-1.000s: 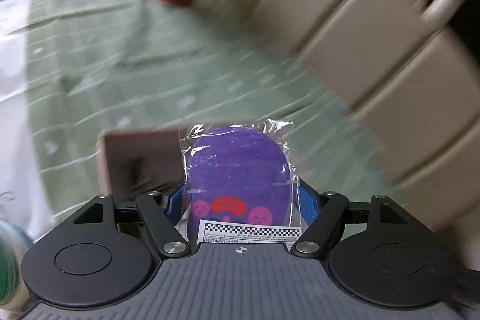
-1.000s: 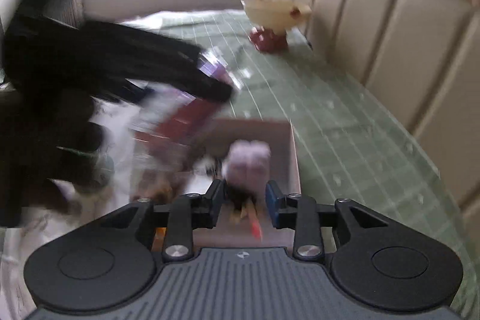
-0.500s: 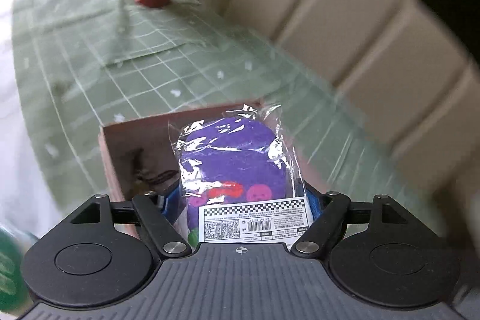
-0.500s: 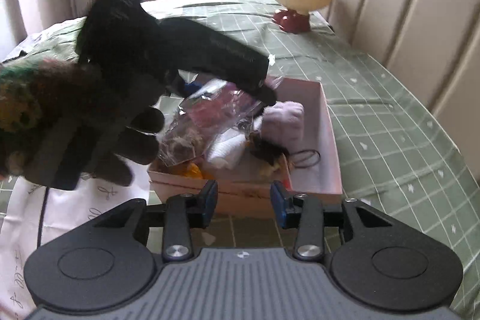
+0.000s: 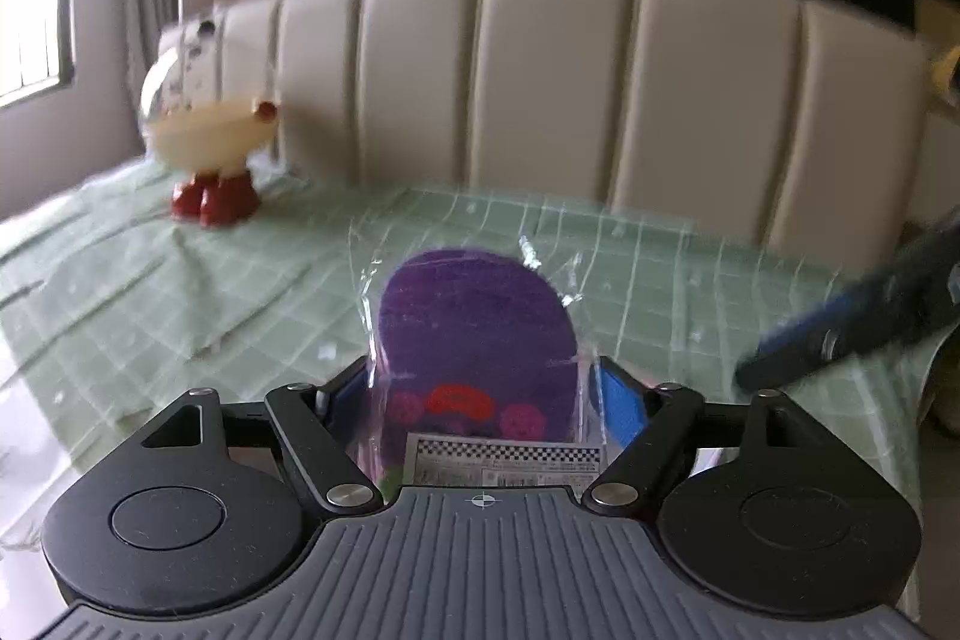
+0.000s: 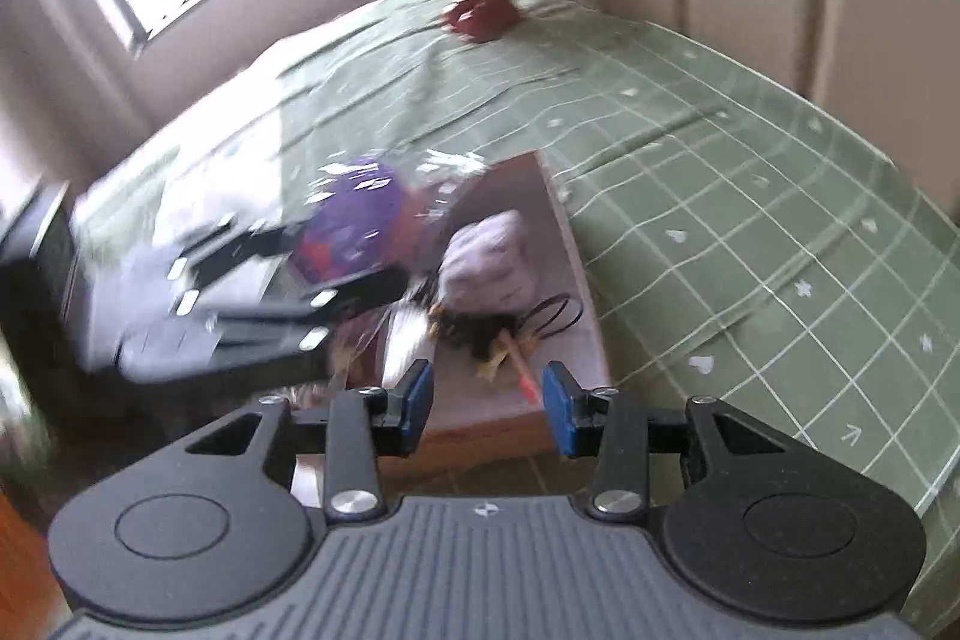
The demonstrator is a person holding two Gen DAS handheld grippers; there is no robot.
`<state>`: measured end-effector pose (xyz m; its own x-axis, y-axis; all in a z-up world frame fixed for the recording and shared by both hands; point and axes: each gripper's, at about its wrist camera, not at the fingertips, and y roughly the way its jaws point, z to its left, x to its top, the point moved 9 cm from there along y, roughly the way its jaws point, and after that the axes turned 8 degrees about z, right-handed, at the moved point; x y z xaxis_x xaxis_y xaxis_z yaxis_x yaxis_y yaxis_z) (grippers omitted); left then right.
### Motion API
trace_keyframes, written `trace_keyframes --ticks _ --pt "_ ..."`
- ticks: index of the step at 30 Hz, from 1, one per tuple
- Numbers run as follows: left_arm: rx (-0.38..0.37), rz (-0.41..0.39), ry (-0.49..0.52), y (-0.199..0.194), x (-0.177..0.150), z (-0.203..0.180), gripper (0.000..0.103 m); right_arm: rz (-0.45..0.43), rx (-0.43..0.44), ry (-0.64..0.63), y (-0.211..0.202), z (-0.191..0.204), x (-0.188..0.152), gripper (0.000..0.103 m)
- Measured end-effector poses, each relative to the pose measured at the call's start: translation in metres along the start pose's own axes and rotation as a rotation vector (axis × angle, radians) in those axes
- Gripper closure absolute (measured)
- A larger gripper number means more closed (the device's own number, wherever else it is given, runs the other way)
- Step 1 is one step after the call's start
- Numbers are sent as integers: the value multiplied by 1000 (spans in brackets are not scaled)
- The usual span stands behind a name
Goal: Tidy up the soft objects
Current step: 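Lower the purple packaged sponge into the pink box and open the left tool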
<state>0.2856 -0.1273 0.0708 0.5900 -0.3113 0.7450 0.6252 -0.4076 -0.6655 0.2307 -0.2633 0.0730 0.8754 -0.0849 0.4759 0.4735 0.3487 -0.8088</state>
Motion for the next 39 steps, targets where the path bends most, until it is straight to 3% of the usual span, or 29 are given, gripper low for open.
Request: trace_keyframes --ticks 3,7,11,17,18,20,22,23,24,25,28,34,35,39 --pt "-55 221 -161 33 -16 11 23 -21 -15 24 5 -5 12 61" --pt "-157 280 -463 43 -31 30 24 -12 -48 -7 19 -1 7 61" --pt "-185 346 -538 44 -29 34 25 17 -97 -70 30 2 -9 61" --pt "-354 469 -731 42 -33 37 25 51 -127 -106 37 6 -32 61" --pt "-368 457 -748 37 -33 37 25 53 -124 -112 37 8 -34 61" --pt "-358 302 -757 19 -17 46 25 52 -122 -123 37 11 -36 61" --pt "-321 91 -689 -7 11 54 25 49 -120 -129 37 13 -38 61" --pt "-298 24 -637 -16 24 55 25 50 -115 -129 37 15 -40 61" --pt "-270 13 -589 -18 31 54 23 51 -110 -128 37 16 -41 61" --pt "-240 56 -570 -12 30 53 23 52 -106 -130 38 18 -43 61" --pt "-196 316 -620 22 -8 46 25 54 -102 -152 36 22 -47 61" --pt "-280 467 -782 27 -49 36 25 48 -127 -199 31 20 -56 61" --pt "-285 469 -806 25 -50 38 25 52 -129 -193 32 18 -57 61" --pt "-298 339 -842 5 -32 50 25 52 -104 -157 29 15 -62 61"
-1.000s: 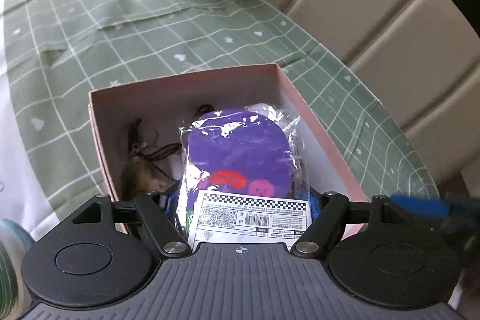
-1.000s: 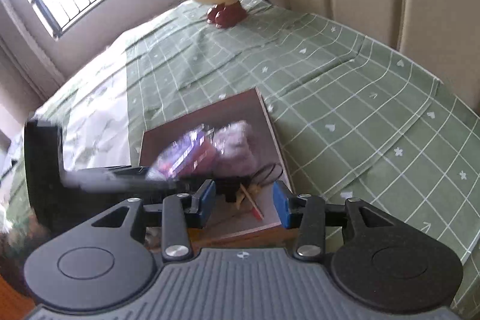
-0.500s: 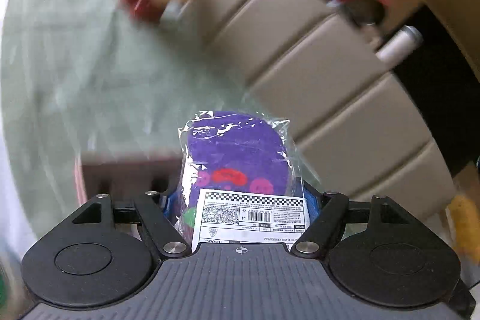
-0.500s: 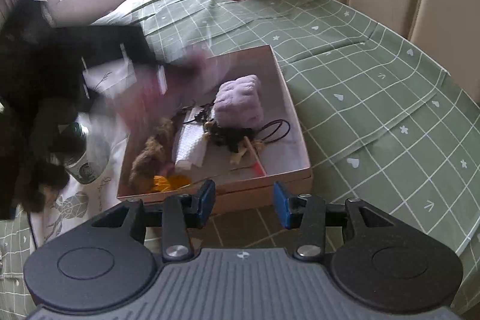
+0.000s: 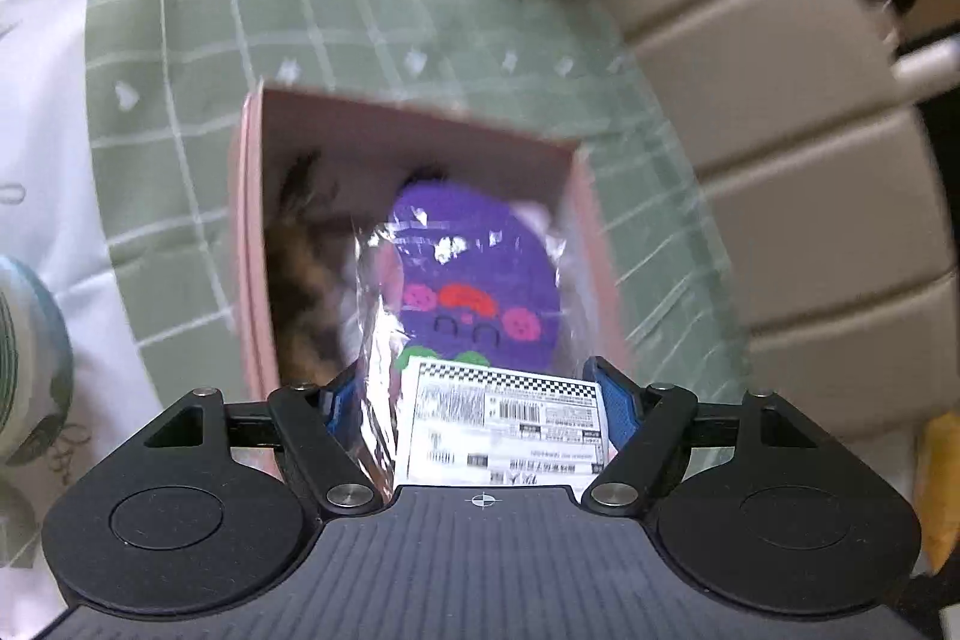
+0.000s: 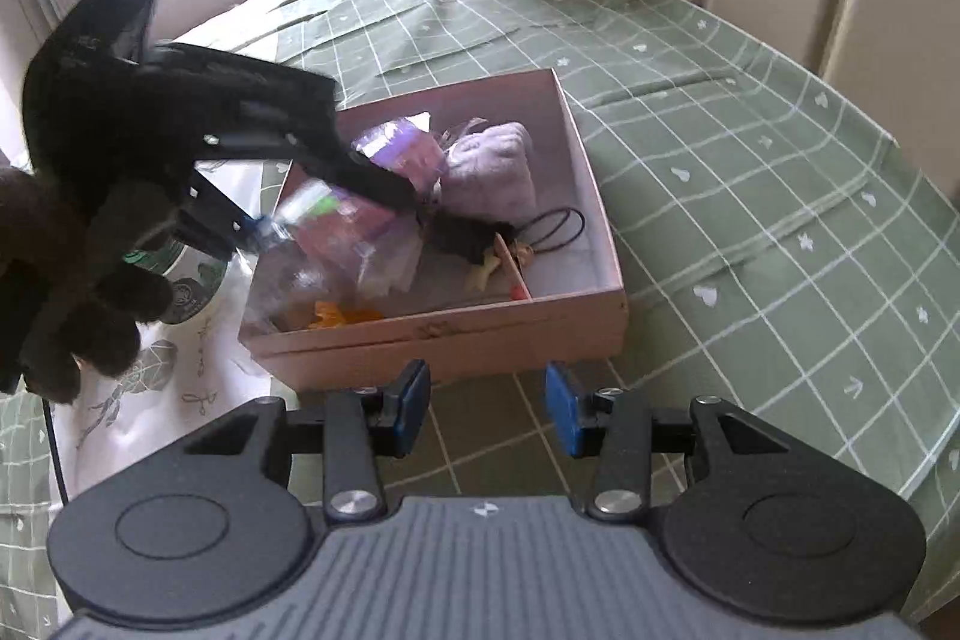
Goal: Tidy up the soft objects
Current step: 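Lower the purple packaged sponge into the pink box and open the left tool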
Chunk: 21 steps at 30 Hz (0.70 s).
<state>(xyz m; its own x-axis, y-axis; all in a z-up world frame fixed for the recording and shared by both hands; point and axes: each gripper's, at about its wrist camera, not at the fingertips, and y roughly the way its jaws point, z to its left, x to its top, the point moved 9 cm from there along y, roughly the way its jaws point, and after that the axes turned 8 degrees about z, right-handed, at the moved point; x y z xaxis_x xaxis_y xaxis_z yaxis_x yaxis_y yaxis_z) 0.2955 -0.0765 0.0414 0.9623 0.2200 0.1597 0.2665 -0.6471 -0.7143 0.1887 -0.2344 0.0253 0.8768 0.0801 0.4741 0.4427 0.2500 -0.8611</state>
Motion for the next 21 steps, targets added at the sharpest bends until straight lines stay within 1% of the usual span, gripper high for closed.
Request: trace_keyframes --ticks 1,2,3,5,6,9,11,13,15,17,19,21 --pt "-26 -10 2 -3 4 -3 25 -11 31 1 -4 3 0 61" --pt "-32 -15 16 -4 6 -7 25 -28 67 -9 -10 9 2 61" --pt "-21 -20 33 -3 9 -10 25 -52 96 -31 -16 16 6 61" --pt "-4 -23 73 -1 10 -12 25 -119 120 -83 -30 33 18 60" --pt "-13 -18 78 1 8 -12 25 -147 126 -96 -34 41 25 60" --pt "-45 -6 85 5 3 -11 25 -182 133 -90 -29 52 47 60" --pt "-36 -18 88 4 3 -6 24 -168 117 -85 -13 54 56 60" --pt "-36 -23 78 1 1 0 24 -136 69 -85 8 51 58 60" --pt "-59 -20 63 -3 -2 7 25 -108 22 -85 24 47 55 60" --pt "-50 -28 63 -4 -3 12 25 -73 -23 -83 39 41 47 60" --pt "-24 -50 79 -5 -3 15 25 -48 -30 -66 44 36 40 60" --pt "1 -83 96 -7 0 15 25 -57 -6 -53 38 32 37 60"
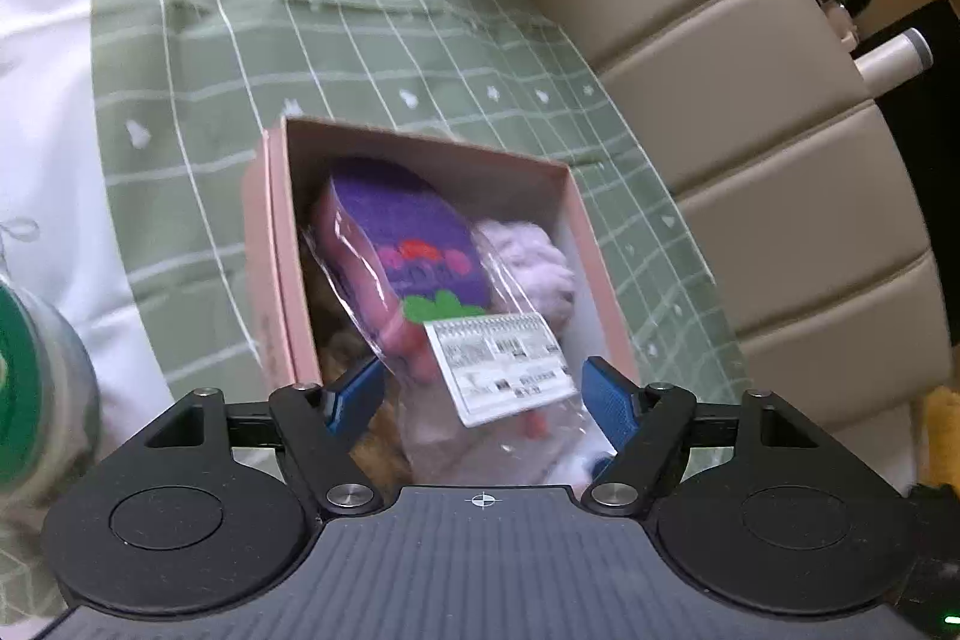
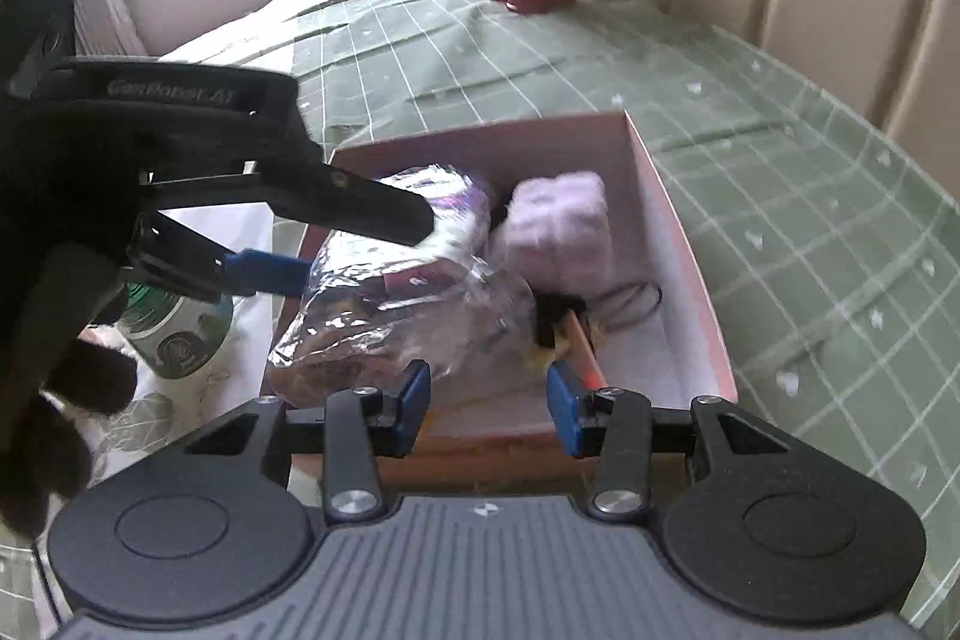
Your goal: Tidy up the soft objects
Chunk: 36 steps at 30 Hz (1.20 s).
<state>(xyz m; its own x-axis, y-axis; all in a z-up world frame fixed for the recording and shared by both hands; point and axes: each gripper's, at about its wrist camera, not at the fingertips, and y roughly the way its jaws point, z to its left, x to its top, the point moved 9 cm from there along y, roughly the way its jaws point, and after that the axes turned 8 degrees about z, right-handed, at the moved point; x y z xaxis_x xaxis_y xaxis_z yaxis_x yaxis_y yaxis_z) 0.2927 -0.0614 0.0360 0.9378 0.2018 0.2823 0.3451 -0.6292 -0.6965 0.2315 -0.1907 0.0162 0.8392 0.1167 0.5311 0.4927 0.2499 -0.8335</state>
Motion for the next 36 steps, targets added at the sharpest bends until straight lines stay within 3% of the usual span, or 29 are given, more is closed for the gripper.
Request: trace_keyframes --ticks 5,6,9,12,18,25,29,32,36 --pt "41 32 -13 13 7 -1 26 -8 2 -6 -22 -8 -7 60" --pt "59 51 -2 18 6 -2 31 -11 -2 -9 -26 -10 -9 59" --pt "91 81 65 22 -2 -9 62 -27 -5 -18 -38 -14 -12 59" --pt "86 104 106 20 -15 -10 75 -34 13 -2 -49 -18 -9 58" --pt "92 49 114 3 -30 -3 79 -55 -9 64 -57 -33 4 54" --pt "86 -17 81 -29 -38 11 79 -35 24 93 -31 -19 31 54" --pt "80 -111 70 -62 -47 22 79 -35 19 68 -22 -5 51 54" --pt "135 -171 119 -80 -69 35 79 -33 11 31 -19 12 47 54" --pt "284 -182 256 -88 -113 57 78 -78 -49 -44 -8 48 8 54"
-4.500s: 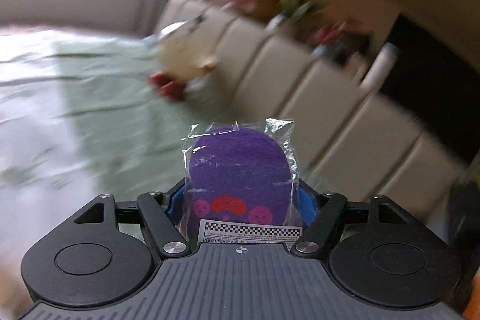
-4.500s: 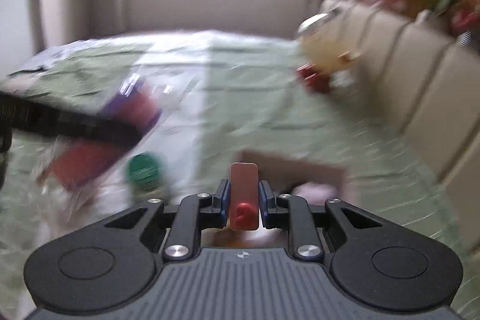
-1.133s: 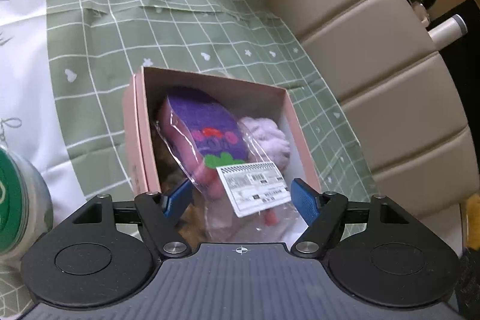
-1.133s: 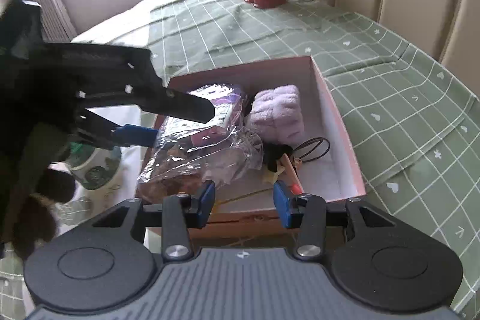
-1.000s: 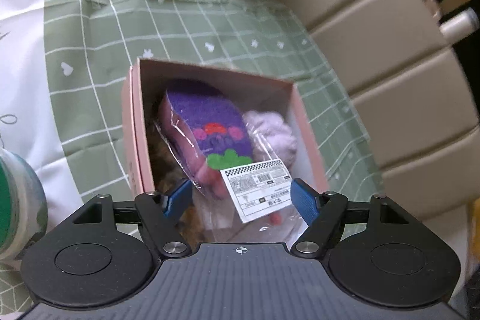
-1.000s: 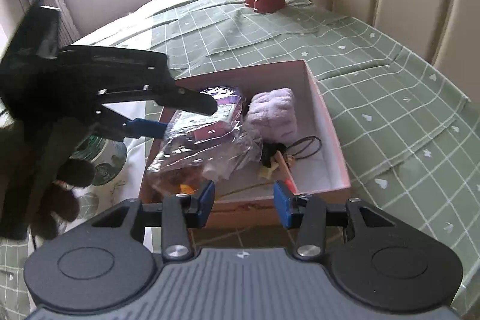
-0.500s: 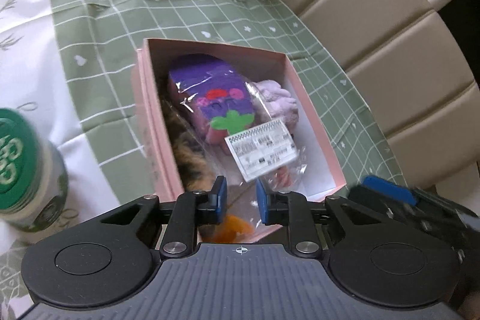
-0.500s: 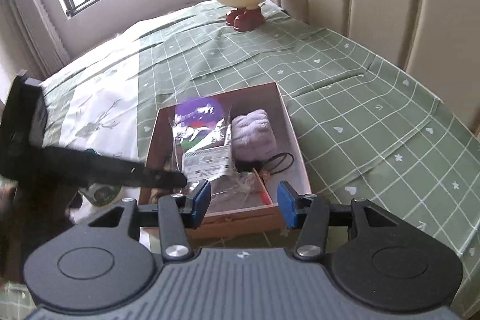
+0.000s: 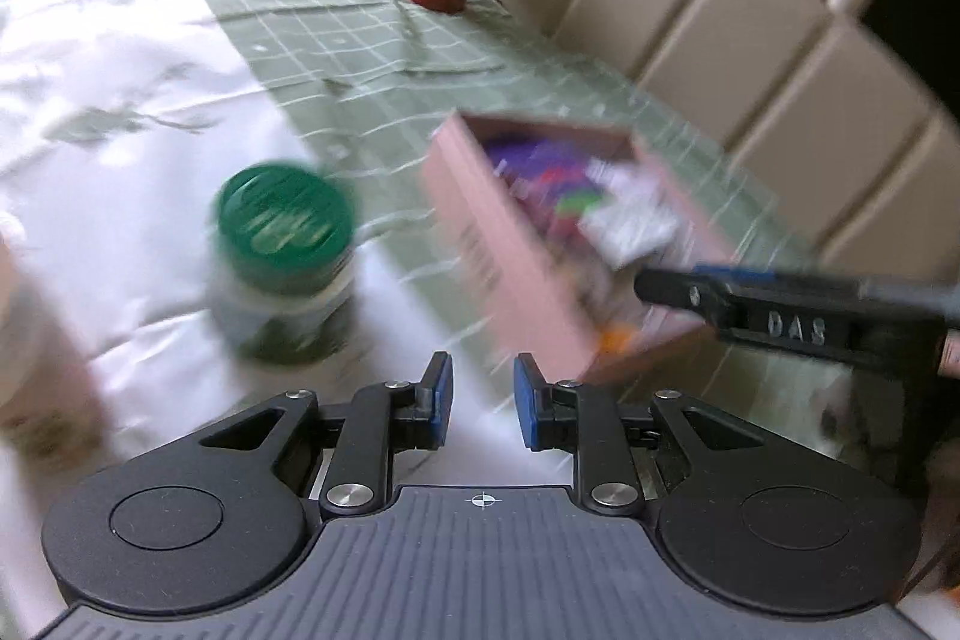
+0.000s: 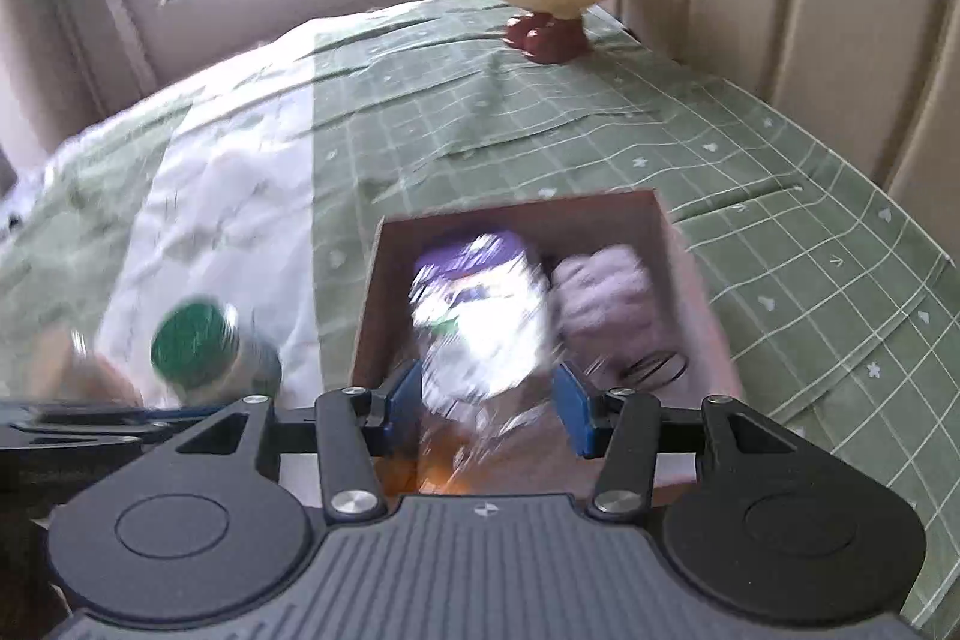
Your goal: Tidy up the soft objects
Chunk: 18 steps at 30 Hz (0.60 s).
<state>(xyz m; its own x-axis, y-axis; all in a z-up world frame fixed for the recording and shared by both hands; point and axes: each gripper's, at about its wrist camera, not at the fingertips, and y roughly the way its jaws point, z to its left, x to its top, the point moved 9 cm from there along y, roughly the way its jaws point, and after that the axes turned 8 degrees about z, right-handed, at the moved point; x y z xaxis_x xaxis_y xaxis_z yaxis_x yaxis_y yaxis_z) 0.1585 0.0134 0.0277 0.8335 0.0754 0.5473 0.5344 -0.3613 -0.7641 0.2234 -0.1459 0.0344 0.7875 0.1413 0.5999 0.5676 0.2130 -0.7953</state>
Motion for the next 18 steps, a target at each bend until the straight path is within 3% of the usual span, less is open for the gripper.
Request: trace_keyframes --ticks 3,5,7,10,13,17,18 --pt "169 4 98 -7 -43 21 76 -64 -14 -8 5 36 -38 52" --pt "226 6 86 -10 -64 41 76 -127 -47 -28 5 61 -59 39" --pt "266 16 44 -10 -85 62 76 -138 -68 -31 10 84 -80 39" --pt "249 -67 46 -18 -99 72 76 -124 -52 -24 22 105 -107 38" --pt "267 -110 85 -16 -103 68 76 -111 -107 -35 38 108 -129 36" --pt "243 -169 95 -5 -101 60 76 -136 -130 33 36 96 -132 15" --pt "225 -178 83 -3 -99 59 76 -124 -127 53 38 93 -133 15"
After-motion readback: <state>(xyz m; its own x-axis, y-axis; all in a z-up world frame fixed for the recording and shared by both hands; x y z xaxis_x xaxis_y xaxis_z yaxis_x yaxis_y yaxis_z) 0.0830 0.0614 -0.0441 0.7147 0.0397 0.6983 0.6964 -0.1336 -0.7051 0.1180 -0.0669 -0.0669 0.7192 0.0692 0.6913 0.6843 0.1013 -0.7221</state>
